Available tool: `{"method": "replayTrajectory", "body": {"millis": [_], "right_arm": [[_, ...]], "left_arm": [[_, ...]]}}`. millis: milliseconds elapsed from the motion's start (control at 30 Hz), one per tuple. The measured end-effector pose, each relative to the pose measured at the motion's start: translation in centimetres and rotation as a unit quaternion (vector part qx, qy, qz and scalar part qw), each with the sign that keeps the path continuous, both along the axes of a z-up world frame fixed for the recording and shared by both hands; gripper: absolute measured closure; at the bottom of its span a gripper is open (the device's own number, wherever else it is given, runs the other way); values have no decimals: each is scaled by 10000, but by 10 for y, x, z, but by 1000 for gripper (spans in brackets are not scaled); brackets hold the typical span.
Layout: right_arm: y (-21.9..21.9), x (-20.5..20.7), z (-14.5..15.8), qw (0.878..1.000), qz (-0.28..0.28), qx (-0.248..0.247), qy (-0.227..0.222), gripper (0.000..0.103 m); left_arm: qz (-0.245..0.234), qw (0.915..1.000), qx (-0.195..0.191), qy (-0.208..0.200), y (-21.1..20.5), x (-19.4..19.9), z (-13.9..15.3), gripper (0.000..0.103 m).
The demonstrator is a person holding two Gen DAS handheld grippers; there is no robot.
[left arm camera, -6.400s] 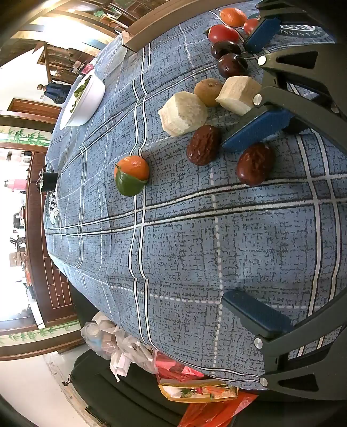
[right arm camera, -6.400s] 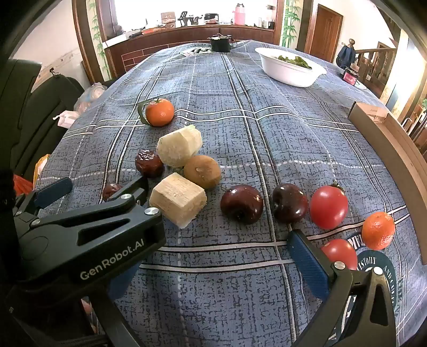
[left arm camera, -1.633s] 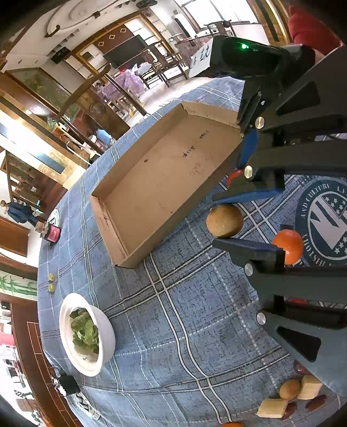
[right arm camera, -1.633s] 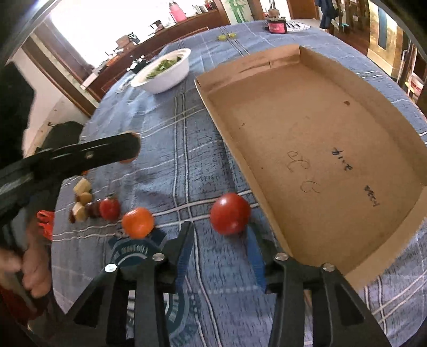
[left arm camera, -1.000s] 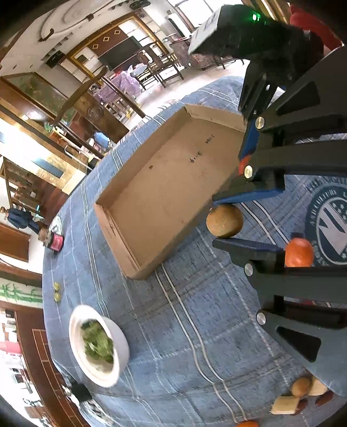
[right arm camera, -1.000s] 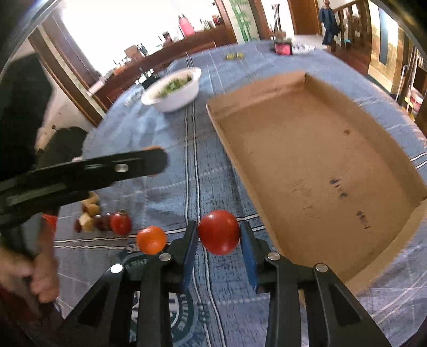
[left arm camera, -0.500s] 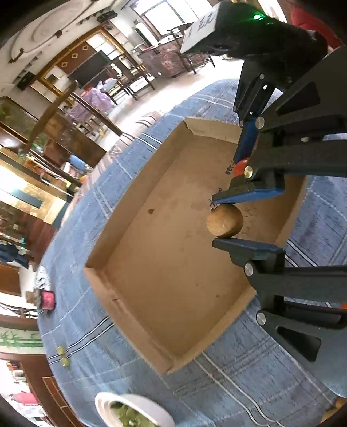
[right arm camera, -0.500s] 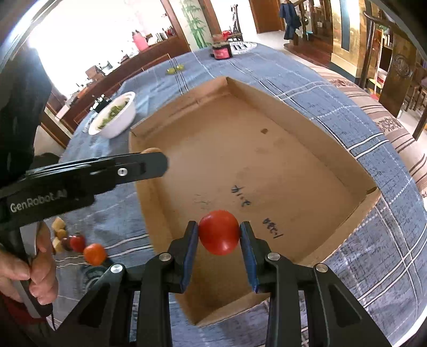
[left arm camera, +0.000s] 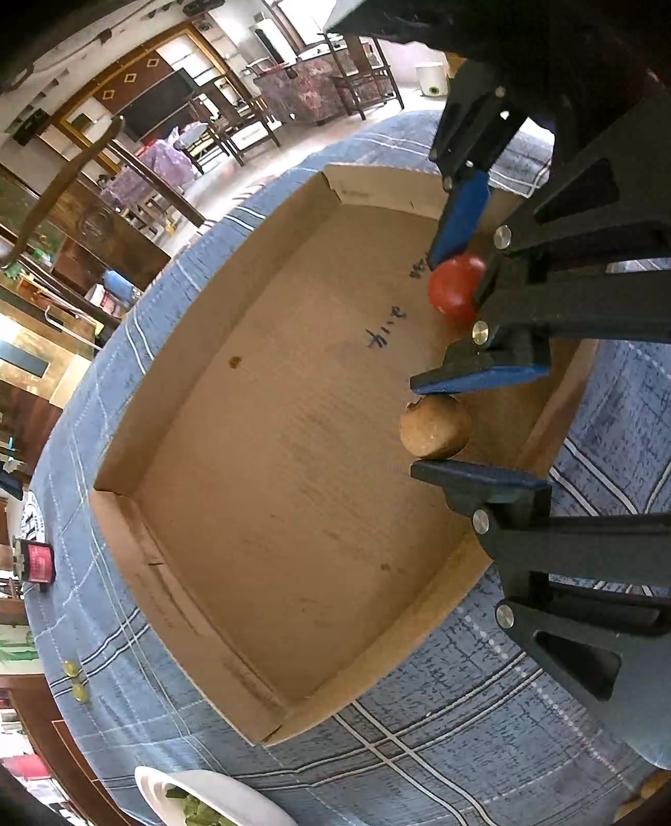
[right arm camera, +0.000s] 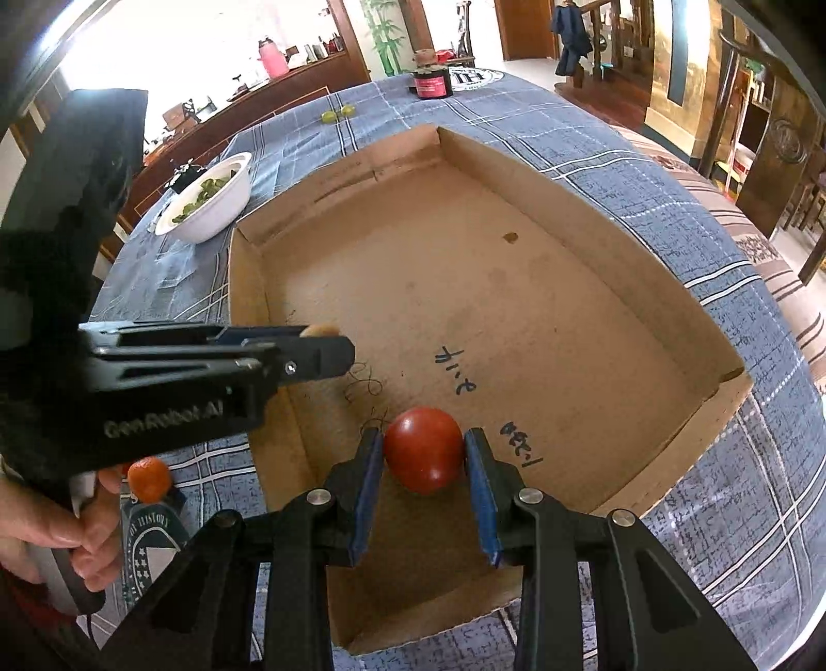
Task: Organize fruits
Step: 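Open left tool dropping brown fruit while right tool releases red tomato into tray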
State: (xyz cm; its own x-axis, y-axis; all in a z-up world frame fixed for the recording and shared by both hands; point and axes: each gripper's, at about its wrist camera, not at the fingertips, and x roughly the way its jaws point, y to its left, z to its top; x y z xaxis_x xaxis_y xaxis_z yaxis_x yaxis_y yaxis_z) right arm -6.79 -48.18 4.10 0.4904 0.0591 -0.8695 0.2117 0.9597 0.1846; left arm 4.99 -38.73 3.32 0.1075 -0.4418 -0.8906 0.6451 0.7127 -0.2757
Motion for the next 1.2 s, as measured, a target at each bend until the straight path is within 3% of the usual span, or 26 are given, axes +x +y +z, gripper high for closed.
{"method": "replayTrajectory", "body": {"millis": [367, 600, 967, 1200], "right_arm": [[0, -3, 4, 10000, -65, -26, -36, 68], [1, -8, 15, 9998, -163, -79, -130, 56], [31, -15, 53, 9983, 72, -144, -564, 49], [69, -14, 69, 9957, 518, -25, -768, 43]], "left_arm": [[-42, 9998, 116, -137, -4, -5, 2, 79], [108, 9997, -13, -213, 15, 1, 13, 78], [746, 9962, -289, -344, 90, 1, 43, 73], [1314, 9900, -165, -476, 167, -7, 48, 73]]}}
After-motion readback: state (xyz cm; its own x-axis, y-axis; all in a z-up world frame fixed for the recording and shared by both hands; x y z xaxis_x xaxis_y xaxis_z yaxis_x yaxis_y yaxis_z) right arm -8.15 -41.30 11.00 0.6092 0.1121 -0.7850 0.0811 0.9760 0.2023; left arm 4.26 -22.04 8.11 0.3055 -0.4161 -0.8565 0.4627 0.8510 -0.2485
